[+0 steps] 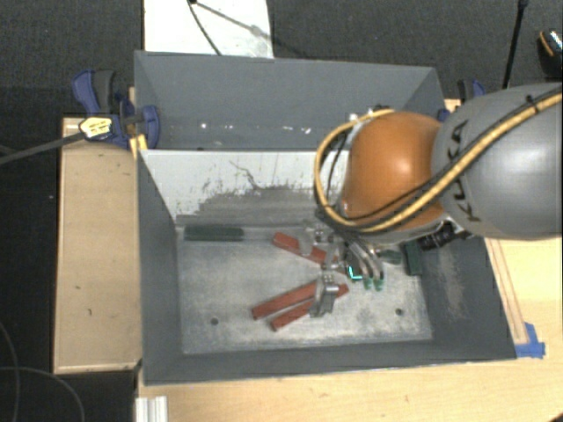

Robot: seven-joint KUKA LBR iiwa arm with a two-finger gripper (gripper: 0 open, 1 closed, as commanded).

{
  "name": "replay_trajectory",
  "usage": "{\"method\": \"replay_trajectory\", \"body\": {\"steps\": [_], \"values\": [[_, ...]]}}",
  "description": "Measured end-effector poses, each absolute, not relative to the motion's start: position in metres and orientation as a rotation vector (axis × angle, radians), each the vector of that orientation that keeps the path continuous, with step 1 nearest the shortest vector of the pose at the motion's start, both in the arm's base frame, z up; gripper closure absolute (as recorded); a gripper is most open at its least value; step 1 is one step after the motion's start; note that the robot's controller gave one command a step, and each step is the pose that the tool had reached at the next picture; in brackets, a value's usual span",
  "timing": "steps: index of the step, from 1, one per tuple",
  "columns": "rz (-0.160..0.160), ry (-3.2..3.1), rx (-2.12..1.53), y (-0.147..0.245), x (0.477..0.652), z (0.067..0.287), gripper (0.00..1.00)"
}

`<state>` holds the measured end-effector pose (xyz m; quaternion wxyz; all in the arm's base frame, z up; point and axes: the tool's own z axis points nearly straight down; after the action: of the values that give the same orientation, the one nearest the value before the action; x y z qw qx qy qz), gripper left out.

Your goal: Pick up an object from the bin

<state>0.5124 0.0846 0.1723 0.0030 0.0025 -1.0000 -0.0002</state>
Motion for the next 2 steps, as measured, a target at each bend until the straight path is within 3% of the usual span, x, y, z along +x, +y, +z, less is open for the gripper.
{"method": "replay_trajectory", "body": {"steps": [1, 2], "values": [[0.0, -3.131, -0.15, 0.0789, 0.4935, 0.0658, 0.0], [-0.002, -3.139, -0.155, 0.0794, 0.4961, 0.0704, 1.0]]}}
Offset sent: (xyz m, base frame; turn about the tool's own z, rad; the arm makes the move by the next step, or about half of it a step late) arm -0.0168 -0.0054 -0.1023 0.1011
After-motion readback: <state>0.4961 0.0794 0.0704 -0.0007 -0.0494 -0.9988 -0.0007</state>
